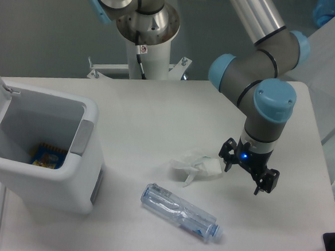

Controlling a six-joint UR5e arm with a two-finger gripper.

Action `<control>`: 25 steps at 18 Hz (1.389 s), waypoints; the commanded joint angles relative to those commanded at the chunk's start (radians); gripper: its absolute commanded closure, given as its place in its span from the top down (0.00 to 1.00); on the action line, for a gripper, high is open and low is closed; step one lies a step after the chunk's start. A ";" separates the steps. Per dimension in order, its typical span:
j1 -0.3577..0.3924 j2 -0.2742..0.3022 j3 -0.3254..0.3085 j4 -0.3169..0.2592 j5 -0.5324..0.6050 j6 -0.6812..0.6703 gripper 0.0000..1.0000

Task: Place the trash in the trash can
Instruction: 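Lower the gripper onto the crumpled white wrapper and close on it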

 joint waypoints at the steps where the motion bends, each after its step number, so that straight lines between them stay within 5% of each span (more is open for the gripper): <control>1: 0.000 0.000 -0.002 0.000 0.002 0.000 1.00; 9: -0.018 0.000 -0.029 0.009 0.006 -0.005 1.00; 14: -0.021 0.003 -0.106 0.064 0.037 -0.018 1.00; 25: -0.107 0.049 -0.232 0.051 0.070 -0.020 1.00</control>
